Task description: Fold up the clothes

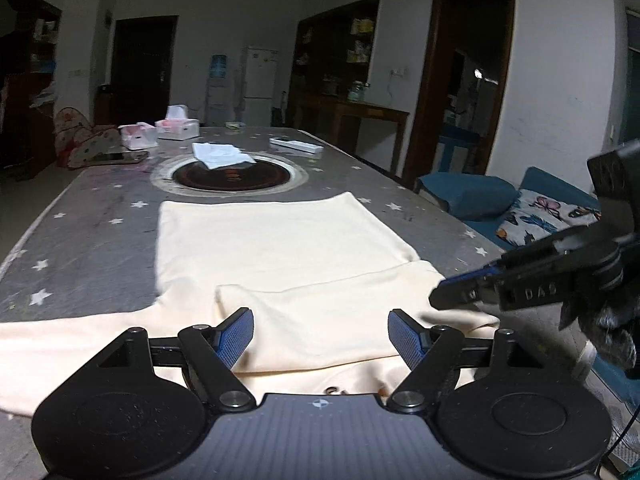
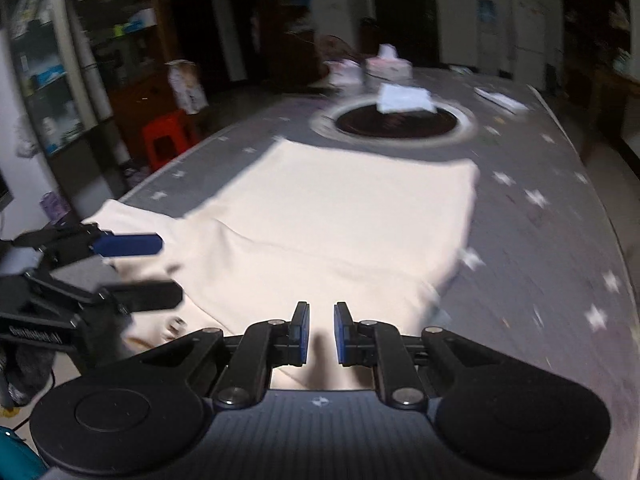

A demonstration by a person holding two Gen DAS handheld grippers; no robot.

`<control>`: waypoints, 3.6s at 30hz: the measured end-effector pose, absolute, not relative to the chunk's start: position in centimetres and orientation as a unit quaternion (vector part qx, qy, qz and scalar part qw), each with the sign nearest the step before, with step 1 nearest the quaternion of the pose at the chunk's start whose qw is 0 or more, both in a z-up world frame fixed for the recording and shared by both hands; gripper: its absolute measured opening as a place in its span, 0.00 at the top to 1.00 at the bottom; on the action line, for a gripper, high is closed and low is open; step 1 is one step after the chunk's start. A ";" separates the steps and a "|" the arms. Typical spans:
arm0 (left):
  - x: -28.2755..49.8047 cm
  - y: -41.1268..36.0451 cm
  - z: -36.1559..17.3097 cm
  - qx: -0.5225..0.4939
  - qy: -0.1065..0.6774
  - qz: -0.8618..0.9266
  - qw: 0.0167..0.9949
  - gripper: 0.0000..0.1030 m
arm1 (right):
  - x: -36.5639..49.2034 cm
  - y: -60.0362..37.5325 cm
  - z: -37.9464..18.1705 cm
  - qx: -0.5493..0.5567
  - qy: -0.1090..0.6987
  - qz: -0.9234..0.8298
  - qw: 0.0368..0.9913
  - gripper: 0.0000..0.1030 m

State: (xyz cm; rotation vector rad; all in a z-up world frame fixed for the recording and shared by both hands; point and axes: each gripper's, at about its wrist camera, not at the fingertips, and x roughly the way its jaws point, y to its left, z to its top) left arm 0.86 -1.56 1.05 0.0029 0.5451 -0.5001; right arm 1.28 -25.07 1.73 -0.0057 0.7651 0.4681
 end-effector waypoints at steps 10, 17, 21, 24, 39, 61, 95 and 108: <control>2.6 -3.7 0.3 0.010 0.279 -0.266 0.923 0.30 | 1.2 -28.0 0.5 0.021 0.375 0.202 0.905 0.84; 4.0 -3.9 -0.3 0.004 0.288 -0.258 0.922 0.30 | 3.5 -27.9 1.3 0.024 0.352 0.200 0.914 0.79; 4.7 -3.1 -0.8 0.000 0.300 -0.235 0.925 0.30 | 4.7 -27.5 0.4 0.022 0.358 0.197 0.912 0.78; 4.7 -2.0 -0.9 -0.006 0.305 -0.219 0.927 0.30 | 4.7 -27.4 0.1 0.022 0.359 0.198 0.912 0.76; 3.7 -1.3 0.0 -0.020 0.295 -0.215 0.931 0.33 | 4.4 -26.4 -0.2 -0.003 0.349 0.208 0.914 0.55; 2.7 2.3 -0.9 -0.043 0.308 -0.167 0.936 0.92 | 4.2 -25.5 -0.5 -0.016 0.343 0.214 0.915 0.39; 6.9 -1.0 -1.5 -0.029 0.328 -0.180 0.927 0.88 | 2.3 -26.2 0.8 -0.022 0.313 0.192 0.930 0.32; 5.2 -0.4 -1.2 -0.029 0.317 -0.180 0.931 0.63 | 1.3 -22.9 -0.7 -0.058 0.318 0.232 0.918 0.26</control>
